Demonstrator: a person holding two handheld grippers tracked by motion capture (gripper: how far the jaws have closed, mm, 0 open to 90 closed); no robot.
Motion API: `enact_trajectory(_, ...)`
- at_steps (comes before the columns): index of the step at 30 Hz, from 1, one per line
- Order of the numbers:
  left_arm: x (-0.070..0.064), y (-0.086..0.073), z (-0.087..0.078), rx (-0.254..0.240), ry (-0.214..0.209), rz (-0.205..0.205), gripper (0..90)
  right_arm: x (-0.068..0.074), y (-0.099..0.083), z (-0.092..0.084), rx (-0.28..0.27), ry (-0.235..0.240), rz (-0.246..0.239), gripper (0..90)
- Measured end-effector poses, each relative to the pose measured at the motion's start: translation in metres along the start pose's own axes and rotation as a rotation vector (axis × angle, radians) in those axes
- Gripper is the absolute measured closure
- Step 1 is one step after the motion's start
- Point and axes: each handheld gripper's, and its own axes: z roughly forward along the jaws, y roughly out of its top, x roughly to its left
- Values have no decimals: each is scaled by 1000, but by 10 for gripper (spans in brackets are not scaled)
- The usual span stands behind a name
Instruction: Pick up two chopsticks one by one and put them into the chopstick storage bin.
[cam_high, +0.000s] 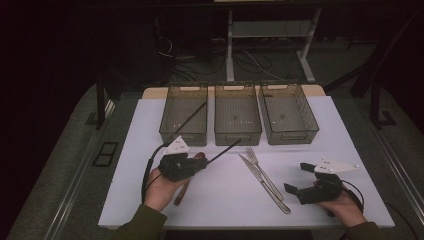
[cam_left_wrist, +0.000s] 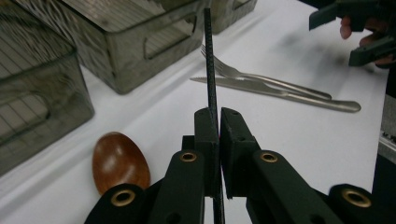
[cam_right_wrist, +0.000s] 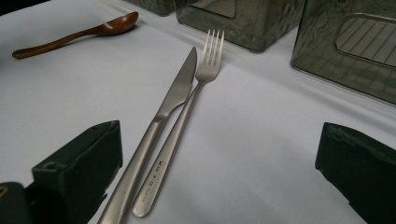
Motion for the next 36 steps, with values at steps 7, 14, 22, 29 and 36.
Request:
enact_trajectory(7,15,17,-6,-23,28,-3,853,-1,0,0,-3,-6,6,2)
enact_trajectory(14,41,41,-9,-53,99,-23,856,-1,0,0,-3,-8,10,2)
enact_trajectory(22,80,65,-6,-40,192,-61,857,-2,-1,-1,-5,-7,14,2)
enact_trajectory(29,112,75,0,6,301,-96,857,-2,-1,-2,-6,-8,15,2)
enact_trajectory(36,137,83,13,96,381,-125,857,-2,-1,-2,-8,-8,13,2)
